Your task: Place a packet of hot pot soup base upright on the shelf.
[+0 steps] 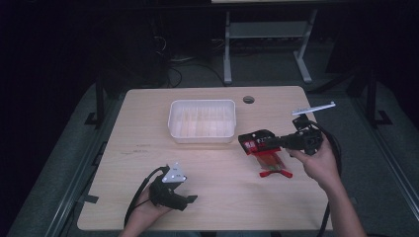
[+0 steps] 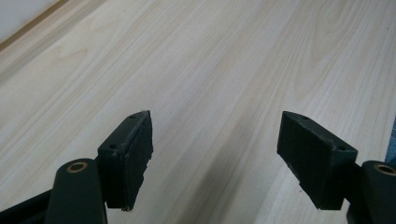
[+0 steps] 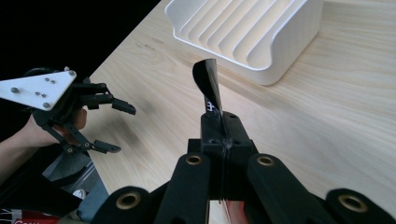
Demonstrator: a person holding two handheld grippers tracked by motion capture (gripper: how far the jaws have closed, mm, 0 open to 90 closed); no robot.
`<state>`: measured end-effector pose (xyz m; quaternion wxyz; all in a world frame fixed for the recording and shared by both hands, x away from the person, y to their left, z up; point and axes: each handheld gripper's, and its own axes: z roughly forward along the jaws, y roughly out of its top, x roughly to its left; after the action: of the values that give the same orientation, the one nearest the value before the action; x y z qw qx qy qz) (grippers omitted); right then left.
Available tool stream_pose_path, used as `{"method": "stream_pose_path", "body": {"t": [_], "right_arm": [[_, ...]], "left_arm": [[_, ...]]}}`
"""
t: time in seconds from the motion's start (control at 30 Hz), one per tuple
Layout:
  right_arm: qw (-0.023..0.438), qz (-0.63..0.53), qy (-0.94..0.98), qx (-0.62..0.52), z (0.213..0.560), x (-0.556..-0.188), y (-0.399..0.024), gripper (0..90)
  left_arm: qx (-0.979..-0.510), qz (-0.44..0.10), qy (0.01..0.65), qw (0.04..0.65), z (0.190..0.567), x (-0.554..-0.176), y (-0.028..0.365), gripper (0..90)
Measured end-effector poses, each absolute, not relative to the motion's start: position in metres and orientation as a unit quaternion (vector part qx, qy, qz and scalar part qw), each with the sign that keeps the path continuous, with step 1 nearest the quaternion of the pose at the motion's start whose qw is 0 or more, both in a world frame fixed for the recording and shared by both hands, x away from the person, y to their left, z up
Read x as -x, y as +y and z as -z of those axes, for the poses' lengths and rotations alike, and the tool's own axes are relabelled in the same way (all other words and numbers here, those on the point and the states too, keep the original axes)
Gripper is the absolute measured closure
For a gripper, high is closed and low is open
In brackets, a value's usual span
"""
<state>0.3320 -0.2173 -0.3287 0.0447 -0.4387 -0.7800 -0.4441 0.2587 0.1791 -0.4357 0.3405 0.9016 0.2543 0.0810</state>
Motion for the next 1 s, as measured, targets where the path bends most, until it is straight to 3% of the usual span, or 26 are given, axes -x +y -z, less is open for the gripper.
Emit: {"method": "stream_pose_path", "body": {"t": [1.0], "right_arm": [[0.052,0.439,-0.786,0.433,0.303,-0.37,-0.165,89.2]], "left_arm": [[-0.889,-0.09,0.279,0.352,0.433,-0.259,0.203,24.6]]}}
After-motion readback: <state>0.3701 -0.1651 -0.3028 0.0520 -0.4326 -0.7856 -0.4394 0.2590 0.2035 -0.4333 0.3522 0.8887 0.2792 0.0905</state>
